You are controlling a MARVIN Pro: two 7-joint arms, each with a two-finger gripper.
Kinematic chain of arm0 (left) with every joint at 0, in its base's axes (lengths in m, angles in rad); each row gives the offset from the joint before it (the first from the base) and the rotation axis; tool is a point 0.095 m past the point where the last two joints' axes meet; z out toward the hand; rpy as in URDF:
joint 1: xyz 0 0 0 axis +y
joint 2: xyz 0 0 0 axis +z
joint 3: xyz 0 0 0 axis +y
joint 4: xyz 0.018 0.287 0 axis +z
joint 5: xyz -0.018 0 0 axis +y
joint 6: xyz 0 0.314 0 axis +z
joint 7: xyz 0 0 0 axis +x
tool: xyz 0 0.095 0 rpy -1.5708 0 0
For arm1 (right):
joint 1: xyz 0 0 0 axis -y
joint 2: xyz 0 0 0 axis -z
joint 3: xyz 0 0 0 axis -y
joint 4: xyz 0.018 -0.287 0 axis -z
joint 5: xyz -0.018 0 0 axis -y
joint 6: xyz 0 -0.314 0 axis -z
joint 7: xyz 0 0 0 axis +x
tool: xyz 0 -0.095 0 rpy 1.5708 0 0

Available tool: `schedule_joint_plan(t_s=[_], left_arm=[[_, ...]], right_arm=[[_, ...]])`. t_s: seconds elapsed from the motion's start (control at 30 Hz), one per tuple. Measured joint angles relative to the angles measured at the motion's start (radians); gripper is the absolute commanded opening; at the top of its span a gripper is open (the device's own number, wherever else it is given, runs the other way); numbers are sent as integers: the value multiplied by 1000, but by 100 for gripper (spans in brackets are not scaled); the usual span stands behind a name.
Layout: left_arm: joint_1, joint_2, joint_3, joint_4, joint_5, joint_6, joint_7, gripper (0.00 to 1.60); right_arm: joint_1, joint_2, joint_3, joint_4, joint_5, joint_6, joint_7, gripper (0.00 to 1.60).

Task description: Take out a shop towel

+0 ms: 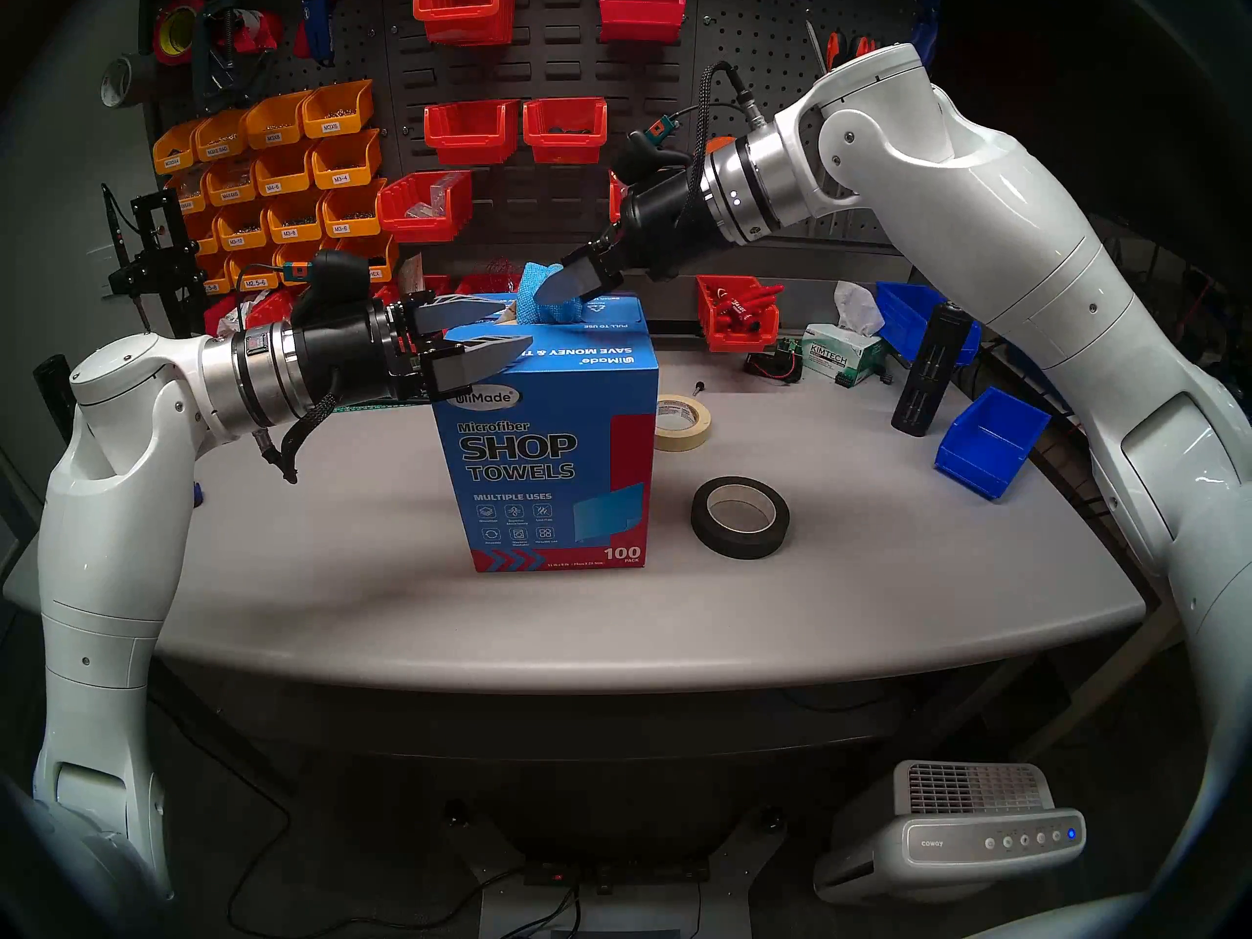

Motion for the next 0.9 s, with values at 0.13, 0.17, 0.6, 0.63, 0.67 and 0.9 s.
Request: schedule_joint_plan(t_s=[0.13,0.17,0.6,0.63,0.67,0.9], left_arm=[[5,-2,-2,-5,-1,0,5,160],[6,-3,-3,-6,-1,0,6,160],[11,-6,1,-17,-3,-2,16,160],[11,-6,1,-17,-3,-2,17,160],[11,-6,2,-18,-4,-2,17,160],[12,-8,8,-24,-5,-3,20,160]], right_arm=[[0,-3,-6,-2,4,0,-4,0],[-1,-3,-6,-3,5,0,-7,0],[-6,6,-4,-19,20,0,-36,0],[-6,8,-4,-20,21,0,-37,0],[-6,8,-4,-21,22,-1,-38,0],[-5,17,6,-35,28,-2,-48,14]])
